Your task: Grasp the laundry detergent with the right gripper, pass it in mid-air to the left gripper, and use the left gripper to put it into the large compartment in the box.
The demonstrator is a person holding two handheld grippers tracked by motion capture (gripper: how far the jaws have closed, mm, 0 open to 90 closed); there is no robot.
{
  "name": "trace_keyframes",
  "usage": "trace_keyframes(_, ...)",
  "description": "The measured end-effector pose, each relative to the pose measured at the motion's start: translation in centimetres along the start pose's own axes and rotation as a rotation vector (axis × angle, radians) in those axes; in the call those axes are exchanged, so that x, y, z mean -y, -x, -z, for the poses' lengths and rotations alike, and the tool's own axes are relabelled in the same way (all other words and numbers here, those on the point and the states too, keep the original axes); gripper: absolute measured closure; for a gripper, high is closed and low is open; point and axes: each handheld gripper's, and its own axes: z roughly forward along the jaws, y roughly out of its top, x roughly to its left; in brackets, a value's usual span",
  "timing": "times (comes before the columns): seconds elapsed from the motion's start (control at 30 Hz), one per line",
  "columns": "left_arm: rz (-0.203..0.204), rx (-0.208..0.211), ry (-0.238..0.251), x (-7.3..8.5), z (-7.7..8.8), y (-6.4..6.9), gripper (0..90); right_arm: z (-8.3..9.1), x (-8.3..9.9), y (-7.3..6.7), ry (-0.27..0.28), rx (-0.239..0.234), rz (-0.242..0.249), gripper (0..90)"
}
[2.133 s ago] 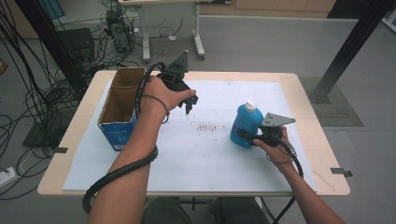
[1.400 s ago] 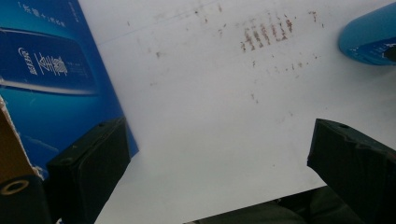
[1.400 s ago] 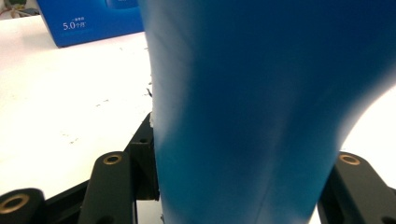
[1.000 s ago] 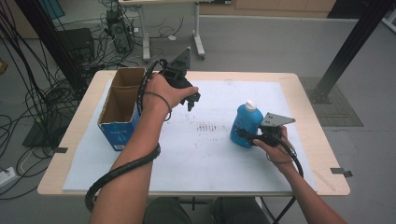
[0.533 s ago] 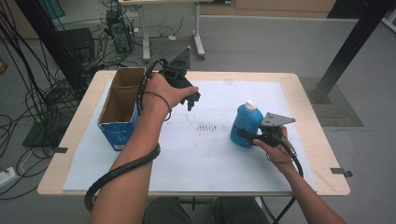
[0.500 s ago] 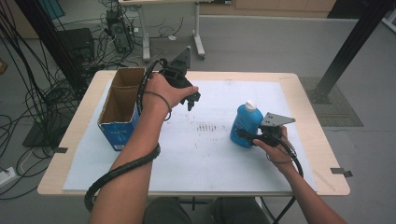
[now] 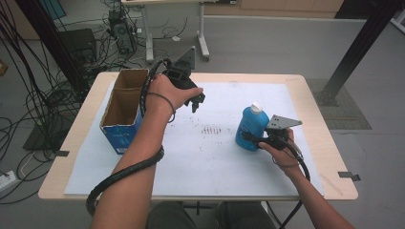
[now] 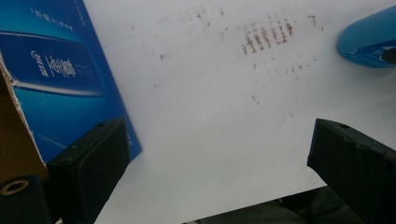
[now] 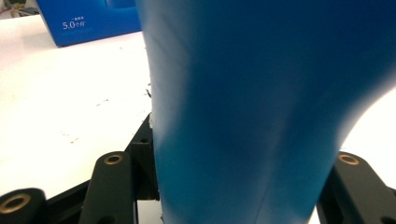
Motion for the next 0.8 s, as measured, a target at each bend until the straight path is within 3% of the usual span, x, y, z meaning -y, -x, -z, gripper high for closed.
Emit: trace_keyframes(0.8,-0.003,-0.004,0.007,0.06,0.29,-0.03,6.0,-0.02,-0.21,0.00,-0.016,0.001,-0.006,43.9)
